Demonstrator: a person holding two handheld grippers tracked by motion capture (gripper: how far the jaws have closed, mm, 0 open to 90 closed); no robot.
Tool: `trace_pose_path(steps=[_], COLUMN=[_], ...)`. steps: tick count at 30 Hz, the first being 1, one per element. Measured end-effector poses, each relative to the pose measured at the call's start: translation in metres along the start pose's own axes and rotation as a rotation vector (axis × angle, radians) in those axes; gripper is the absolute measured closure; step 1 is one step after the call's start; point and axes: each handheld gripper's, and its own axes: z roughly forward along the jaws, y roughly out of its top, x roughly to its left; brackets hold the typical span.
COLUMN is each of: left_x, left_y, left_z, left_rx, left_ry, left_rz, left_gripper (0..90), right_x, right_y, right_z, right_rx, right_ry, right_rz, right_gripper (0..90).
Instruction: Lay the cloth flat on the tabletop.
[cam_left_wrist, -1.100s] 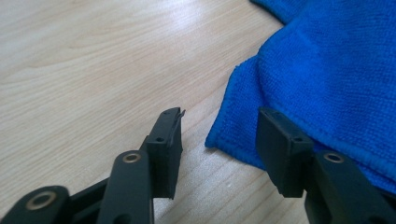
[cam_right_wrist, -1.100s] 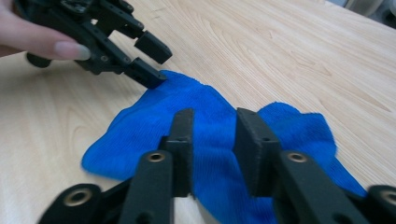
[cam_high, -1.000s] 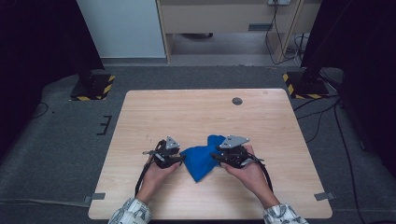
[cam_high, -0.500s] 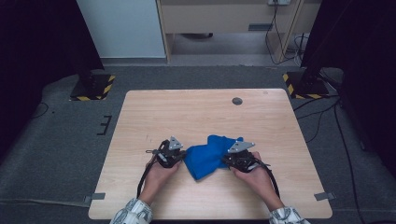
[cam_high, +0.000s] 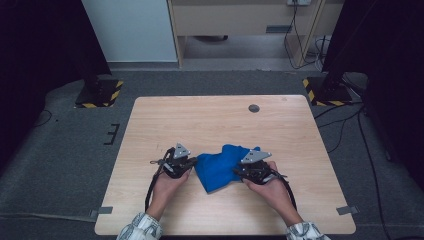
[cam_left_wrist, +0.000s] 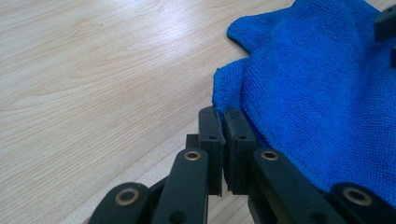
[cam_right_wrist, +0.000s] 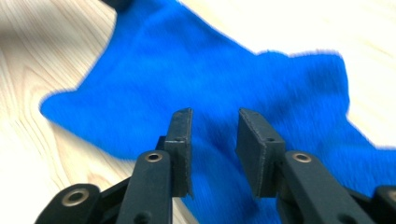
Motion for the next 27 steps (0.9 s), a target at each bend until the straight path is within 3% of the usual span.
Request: trace_pose_path(steps=[9,18,24,27], left_x=[-0.001,-0.002,-0.003,-0.002], left_y=[0.001,0.002,0.003,0.004], left_z=[-0.001,-0.002,-0.004,-0.004], left_rx=[-0.008,-0.018,-0.033,-0.035], left_ry=[-0.011,-0.018,-0.021,-0.022], left_rz=[0.005,0.003,0.007,0.007], left_gripper=[86.5,86.4,86.6,86.5], right_x=[0.010,0.016,0.018,0.020], right_y=[0.032,0.059,0.062,0.059], right_z=[0.022,0.055,0.068,0.073], right_rx=[-0.015,0.010,0.012,0.034], right_ry=[0.010,0.019,0.043,0.052], right_rz=[-0.050,-0.110,-0.146,-0.169], right_gripper=[47.1,31.9,33.1,43.6])
